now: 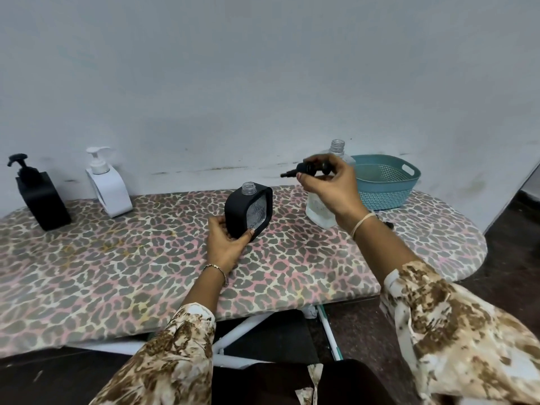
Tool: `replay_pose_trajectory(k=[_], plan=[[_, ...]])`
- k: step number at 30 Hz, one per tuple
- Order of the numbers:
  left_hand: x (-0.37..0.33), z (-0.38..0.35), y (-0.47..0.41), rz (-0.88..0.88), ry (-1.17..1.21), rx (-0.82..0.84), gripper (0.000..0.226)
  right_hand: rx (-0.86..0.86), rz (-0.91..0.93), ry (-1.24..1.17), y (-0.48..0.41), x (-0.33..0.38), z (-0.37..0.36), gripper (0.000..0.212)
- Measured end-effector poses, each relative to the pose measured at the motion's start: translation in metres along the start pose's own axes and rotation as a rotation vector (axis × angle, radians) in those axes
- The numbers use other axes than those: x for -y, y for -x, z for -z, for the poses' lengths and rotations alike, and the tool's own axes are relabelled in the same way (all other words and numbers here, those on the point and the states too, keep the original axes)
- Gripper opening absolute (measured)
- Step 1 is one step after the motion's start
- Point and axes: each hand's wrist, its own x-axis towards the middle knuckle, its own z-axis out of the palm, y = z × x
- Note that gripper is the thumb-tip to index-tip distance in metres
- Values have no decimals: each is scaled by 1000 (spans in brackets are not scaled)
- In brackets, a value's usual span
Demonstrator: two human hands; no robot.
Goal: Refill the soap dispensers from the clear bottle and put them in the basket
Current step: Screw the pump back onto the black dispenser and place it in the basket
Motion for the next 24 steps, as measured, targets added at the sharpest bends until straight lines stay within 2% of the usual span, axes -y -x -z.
replay_pose_trajectory(k=[6, 13, 21, 24], plan=[[-4, -1, 3, -26, 23, -8, 60, 146, 42, 156, -24, 30, -15, 19], [-1, -1, 1, -16, 42, 12, 60, 304, 85, 403, -40, 39, -40, 20], [-6, -1, 4, -44, 45, 6, 59, 378, -35, 314, -55, 12, -65, 61], [-6, -2, 3, -46, 53, 1, 59, 399, -85, 299, -56, -6, -72, 63]])
